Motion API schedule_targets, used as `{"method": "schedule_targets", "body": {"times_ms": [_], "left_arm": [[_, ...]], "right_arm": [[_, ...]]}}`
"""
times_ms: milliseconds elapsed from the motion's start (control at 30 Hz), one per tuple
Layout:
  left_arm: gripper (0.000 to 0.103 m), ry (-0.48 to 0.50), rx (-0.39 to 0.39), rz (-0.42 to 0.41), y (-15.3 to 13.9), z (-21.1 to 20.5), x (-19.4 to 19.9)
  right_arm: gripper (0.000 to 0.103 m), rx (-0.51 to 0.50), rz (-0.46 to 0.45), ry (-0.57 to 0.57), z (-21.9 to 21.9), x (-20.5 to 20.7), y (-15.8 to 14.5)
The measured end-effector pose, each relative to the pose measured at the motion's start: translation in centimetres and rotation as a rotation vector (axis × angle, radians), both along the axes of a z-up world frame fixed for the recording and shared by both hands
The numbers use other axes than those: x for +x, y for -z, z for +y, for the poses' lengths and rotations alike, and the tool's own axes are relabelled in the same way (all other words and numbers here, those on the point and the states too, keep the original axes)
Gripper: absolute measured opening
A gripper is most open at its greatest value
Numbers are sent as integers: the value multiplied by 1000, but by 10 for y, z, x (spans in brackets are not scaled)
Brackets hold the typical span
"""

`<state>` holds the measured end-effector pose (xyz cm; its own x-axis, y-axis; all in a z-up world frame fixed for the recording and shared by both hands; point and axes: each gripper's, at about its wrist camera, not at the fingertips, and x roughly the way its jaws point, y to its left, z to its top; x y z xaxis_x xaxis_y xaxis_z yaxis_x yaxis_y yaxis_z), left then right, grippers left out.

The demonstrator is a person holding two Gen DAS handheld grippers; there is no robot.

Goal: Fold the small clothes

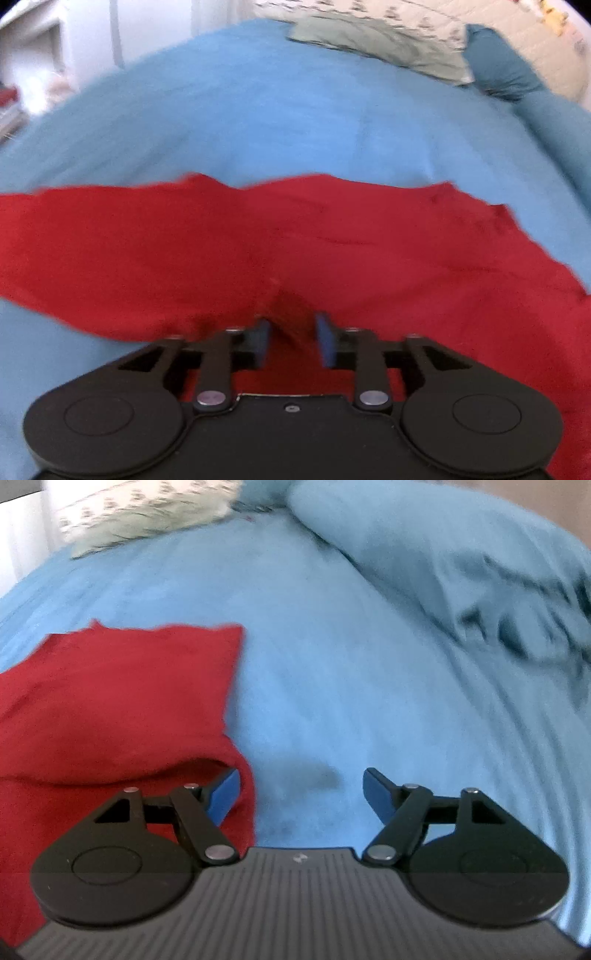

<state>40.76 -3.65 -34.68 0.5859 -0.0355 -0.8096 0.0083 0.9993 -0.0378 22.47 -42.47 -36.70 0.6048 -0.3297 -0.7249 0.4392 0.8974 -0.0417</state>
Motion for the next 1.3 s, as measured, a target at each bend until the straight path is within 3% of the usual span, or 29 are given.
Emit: {"method": "schedule_targets", "body": {"times_ms": [67,100,167,267,367,433,533,633,767,900,967,1033,1100,1200,1300], "left_arm": [[46,-44,121,-4,-8,3,-6],[46,-40,140,-14,-11,4,-8],[46,9,129,-48,-19,2,-14],[46,118,104,-87,-23,-12,-19],[46,206,-1,-58,-14,-24,-14],[46,235,-25,-17,2,-29,-9],[47,227,-25,-8,23,-28,-6],[47,212,-36,-12,20,-27,-8],[46,140,-48,-30,-10,-18,-20],[47,72,-57,-95,-52,13,-40],[54,27,-55,-116,-71,37,-47],[87,-38,-74,-136,-87,66,-51],[103,-116,-109,-175,-100,99,-53],[103,-193,-135,-196,-106,149,-49],[103,-272,-138,-181,-97,195,-39]], "right_arm": [[93,12,-44,-113,13,1,-19],[94,19,-58,-167,19,4,-24],[95,57,-72,-271,33,19,-27],[94,135,-82,-323,43,40,-11],[93,131,-29,-301,41,50,16],[93,147,-40,-304,32,44,29],[93,130,-53,-360,29,38,32],[93,110,-36,-389,30,41,30],[94,1,-35,-440,50,42,6],[94,22,-83,-505,74,37,-37],[96,19,-92,-527,90,37,-60],[100,6,-111,-551,110,37,-80],[103,-18,-149,-558,131,36,-94],[103,-20,-169,-553,162,42,-108],[103,74,-147,-553,187,57,-108]]}}
